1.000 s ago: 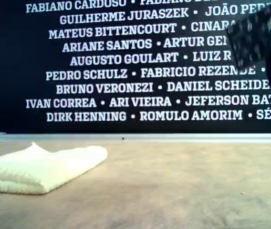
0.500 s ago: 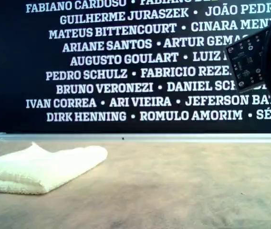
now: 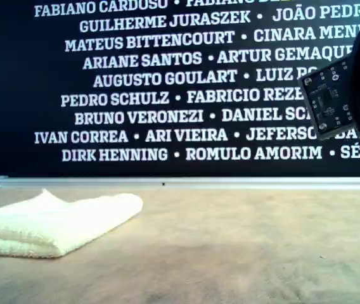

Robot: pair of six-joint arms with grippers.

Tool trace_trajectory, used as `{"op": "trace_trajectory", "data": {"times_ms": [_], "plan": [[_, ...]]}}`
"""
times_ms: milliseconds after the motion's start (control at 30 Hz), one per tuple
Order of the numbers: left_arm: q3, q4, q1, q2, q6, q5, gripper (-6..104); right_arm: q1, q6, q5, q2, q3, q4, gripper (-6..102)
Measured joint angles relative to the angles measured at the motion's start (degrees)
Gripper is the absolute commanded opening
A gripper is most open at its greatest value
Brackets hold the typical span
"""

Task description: Fold a cloth

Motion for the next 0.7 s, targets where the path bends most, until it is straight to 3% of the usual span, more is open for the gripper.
{"op": "trace_trajectory", "data": {"times_ms": [233,500,600,700], "plan": [[0.0,3.9,0.0,0.0,0.2,-0.2,0,-0.1,0.0,0.0,1.9,0.0,3.9,-2],[0.0,3.9,2.7,0.6,0.4,-0.2,0,0.1,0.26,6.4,2.3,0.0,3.9,-2],[0.0,3.9,3.1,0.6,0.4,-0.2,0,0.6,2.9,7.6,2.3,0.0,3.9,-2],[0.0,3.9,3.1,0.6,0.4,-0.2,0,0.6,7.29,7.9,2.3,0.0,3.9,-2]]}}
